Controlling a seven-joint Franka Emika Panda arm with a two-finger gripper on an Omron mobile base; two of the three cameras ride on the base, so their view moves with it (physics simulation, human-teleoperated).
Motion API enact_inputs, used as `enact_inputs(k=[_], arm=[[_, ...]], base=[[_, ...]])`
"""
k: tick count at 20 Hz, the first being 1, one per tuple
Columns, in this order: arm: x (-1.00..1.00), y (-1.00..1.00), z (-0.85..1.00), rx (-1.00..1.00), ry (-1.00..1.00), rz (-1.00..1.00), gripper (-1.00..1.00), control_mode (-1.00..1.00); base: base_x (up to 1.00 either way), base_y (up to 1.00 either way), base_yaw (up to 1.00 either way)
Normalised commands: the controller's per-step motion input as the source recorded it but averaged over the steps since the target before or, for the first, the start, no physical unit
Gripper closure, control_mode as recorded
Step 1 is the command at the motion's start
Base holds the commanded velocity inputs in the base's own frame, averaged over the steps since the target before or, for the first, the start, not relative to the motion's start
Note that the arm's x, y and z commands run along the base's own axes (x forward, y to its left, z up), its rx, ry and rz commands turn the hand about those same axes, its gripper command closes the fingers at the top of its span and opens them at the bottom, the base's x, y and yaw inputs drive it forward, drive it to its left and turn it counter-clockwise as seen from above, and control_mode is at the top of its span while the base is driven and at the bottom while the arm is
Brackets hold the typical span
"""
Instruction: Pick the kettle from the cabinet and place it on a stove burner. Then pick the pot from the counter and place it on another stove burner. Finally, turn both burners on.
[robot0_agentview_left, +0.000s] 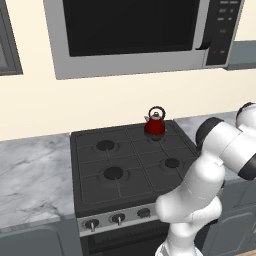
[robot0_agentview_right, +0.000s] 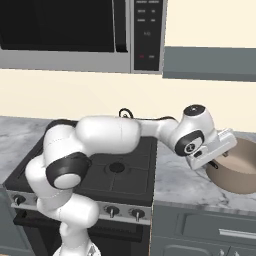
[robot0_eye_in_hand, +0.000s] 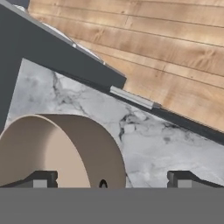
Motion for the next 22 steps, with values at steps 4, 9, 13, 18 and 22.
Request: enact_inputs(k=[4, 9, 13, 18, 22], arm=[[0.23, -0.07, -0.12, 0.04, 0.00, 0.00, -1.00, -1.00], [0.23, 0.00, -0.17, 0.03, 0.00, -0.01, -1.00, -1.00], [0.17, 0.00, -0.22, 0.01, 0.00, -0.01, -1.00, -1.00], [0.19, -0.02, -0.17, 0.01, 0.00, -0.01, -1.00, -1.00], [0.19, -0.07, -0.13, 0.02, 0.00, 0.00, -1.00, -1.00]], base=[[0.00, 0.00, 0.00], [0.00, 0.00, 0.00], [0.00, 0.00, 0.00], [0.00, 0.00, 0.00], [0.00, 0.00, 0.00]])
